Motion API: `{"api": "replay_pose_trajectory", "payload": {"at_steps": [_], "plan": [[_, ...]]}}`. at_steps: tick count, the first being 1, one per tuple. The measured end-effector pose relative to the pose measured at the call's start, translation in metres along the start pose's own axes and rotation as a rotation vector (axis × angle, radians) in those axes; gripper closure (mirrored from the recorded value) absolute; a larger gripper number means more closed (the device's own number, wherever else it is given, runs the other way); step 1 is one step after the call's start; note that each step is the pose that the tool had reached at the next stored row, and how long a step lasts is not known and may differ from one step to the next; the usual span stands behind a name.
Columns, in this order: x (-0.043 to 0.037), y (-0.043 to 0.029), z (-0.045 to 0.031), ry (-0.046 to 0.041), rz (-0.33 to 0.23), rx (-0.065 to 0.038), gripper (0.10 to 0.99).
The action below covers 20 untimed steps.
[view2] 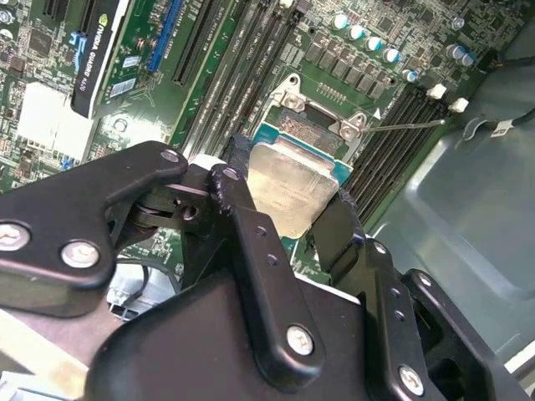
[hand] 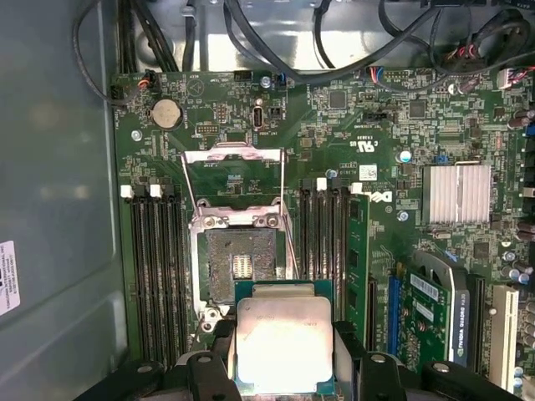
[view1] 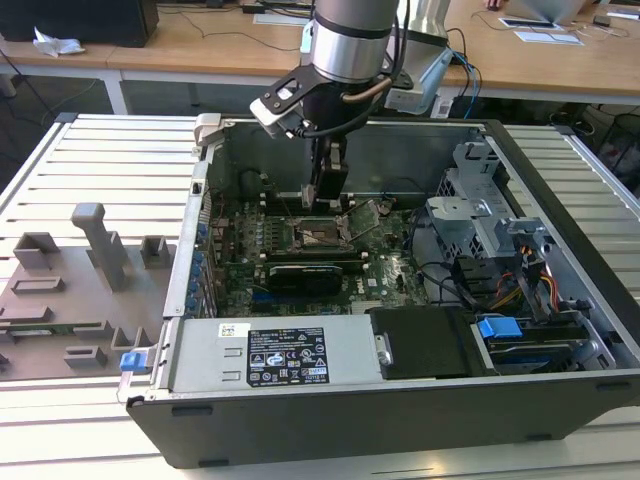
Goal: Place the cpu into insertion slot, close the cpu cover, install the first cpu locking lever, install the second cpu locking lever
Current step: 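Place the cpu into insertion slot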
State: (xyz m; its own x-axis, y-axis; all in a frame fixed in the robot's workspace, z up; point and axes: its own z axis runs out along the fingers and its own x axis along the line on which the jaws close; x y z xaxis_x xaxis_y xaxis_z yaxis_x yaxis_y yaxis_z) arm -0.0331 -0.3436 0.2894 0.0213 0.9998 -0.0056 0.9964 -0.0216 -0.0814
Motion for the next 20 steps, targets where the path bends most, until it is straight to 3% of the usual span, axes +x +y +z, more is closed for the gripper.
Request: {"api": "replay_pose_trajectory", "payload": {"at_steps": [6, 20], "plan": [[0.0001, 0.001, 0.0091, 0.0, 0.0, 0.0, 0.541], [0.0001, 0.0018, 0.015, 0.0, 0.0, 0.0, 0.541]]}}
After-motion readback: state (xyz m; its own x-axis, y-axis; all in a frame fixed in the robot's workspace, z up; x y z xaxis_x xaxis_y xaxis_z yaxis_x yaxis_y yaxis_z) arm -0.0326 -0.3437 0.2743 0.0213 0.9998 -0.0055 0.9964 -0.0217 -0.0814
